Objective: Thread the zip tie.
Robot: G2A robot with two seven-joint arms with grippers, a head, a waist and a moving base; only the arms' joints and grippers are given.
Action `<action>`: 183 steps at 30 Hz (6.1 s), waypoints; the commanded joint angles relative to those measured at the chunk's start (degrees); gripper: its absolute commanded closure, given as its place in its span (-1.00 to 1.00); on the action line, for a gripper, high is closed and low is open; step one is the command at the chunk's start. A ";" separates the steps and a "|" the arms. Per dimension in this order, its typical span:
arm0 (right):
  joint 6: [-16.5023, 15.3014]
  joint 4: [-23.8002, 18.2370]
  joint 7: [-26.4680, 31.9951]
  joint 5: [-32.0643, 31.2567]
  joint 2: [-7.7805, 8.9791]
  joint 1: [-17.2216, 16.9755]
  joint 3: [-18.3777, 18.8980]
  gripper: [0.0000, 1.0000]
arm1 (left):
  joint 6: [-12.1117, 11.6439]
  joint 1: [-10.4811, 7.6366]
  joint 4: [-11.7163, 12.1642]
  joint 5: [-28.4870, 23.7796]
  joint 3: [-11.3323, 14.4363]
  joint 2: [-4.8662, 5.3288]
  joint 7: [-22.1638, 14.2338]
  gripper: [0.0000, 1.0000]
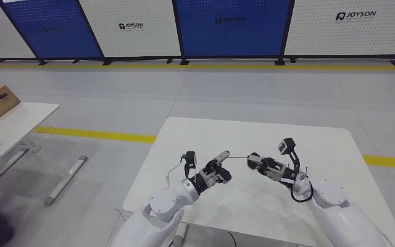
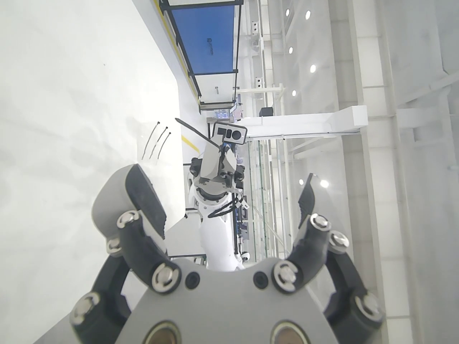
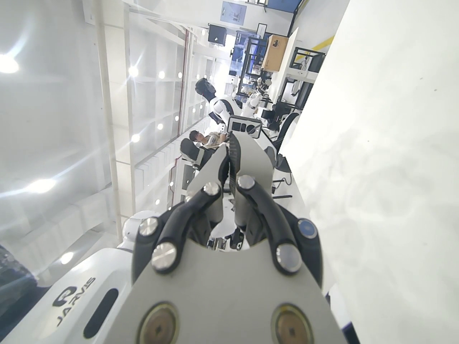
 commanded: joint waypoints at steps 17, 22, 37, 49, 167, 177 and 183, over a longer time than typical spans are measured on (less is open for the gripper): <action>0.49 -1.71 0.58 -0.79 -0.42 -1.57 0.69 1.00 | 0.75 -5.04 3.10 -6.22 3.94 -1.29 1.05 -1.00; 1.20 -1.41 0.65 -1.13 -0.59 -1.52 0.69 1.00 | -0.40 -6.03 3.93 -7.39 4.57 -1.62 1.91 -1.00; 1.20 -1.41 0.65 -1.13 -0.59 -1.52 0.69 1.00 | -2.17 -6.68 4.42 -3.85 5.05 -1.83 5.73 -1.00; 1.20 -1.41 0.65 -1.13 -0.59 -1.52 0.69 1.00 | -3.94 -7.63 5.60 -1.04 6.85 -2.32 8.89 -1.00; 5.44 -5.44 -0.67 -2.56 1.70 -9.48 11.82 -1.00 | -7.93 -2.44 8.56 6.11 3.68 -1.76 5.86 1.00; 5.44 -5.44 -0.67 -2.56 1.70 -9.48 11.82 -1.00 | -9.68 -1.72 11.10 6.23 1.76 -1.18 1.62 1.00; 5.44 -5.44 -0.67 -2.56 1.70 -9.48 11.82 -1.00 | -11.88 -0.16 12.25 4.02 -2.88 -0.02 -5.68 1.00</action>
